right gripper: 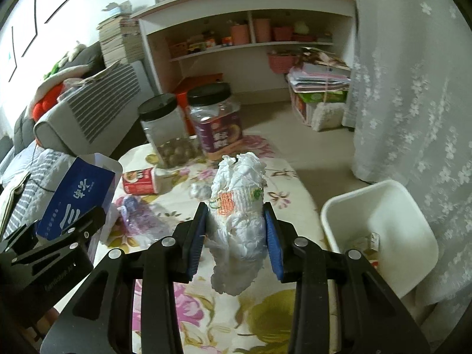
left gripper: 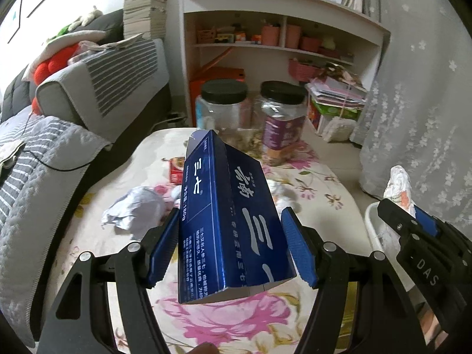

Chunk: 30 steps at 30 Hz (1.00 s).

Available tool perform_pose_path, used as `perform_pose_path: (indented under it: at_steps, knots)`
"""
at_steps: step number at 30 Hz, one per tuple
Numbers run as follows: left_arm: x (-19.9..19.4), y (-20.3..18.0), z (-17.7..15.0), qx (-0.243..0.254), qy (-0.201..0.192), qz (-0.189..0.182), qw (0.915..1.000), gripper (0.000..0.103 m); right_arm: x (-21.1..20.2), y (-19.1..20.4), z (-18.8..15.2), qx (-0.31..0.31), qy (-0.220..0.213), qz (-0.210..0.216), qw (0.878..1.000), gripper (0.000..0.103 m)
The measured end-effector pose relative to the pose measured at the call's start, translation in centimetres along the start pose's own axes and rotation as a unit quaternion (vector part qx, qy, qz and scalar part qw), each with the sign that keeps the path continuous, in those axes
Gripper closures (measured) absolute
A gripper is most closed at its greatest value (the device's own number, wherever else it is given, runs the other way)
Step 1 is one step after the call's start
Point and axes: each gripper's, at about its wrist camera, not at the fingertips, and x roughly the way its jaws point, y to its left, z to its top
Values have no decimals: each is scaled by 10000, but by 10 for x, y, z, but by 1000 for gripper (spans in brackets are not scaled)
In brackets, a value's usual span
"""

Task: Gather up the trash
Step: 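Carry the tissue toward the bin with the right tool, then release the tissue into the bin while the left tool drops the blue carton in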

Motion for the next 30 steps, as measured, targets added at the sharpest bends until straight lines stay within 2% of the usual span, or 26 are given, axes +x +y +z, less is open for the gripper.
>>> perform_pose_path:
  at_steps: [6,15,17,18,19,20,22,27,30]
  knots:
    - [0,-28,0,117,-10,-186,9998,36,-8,-29,4,234,-57,-262,9994,67]
    - [-1,-73,2,309,29,-419,9986,36,-17,-110,17,1112,0,-717,9912,65]
    - [-2,-84,2,354,20,-492,9982,36,-18,-132,16,1368,118,-856,9868,56]
    - [-2,-92,2,388,22,-542,9978,36,-21,-139,15,1478,106,-914,9847,42]
    - [-2,-101,1,431,30,-596,9973,36,-25,-149,14,1615,67,-1001,9818,35]
    - [-2,-106,1,458,36,-630,9970,36,-29,-157,14,1693,36,-1084,9796,34]
    - [-3,-123,0,549,50,-733,9958,36,-39,-171,14,1809,-24,-1221,9759,24]
    - [-1,-166,-5,785,92,-942,9924,36,-66,-200,11,2077,-300,-1632,9640,11]
    - [2,-191,-8,820,231,-1138,9898,35,-77,-218,9,2254,-340,-1775,9574,11]
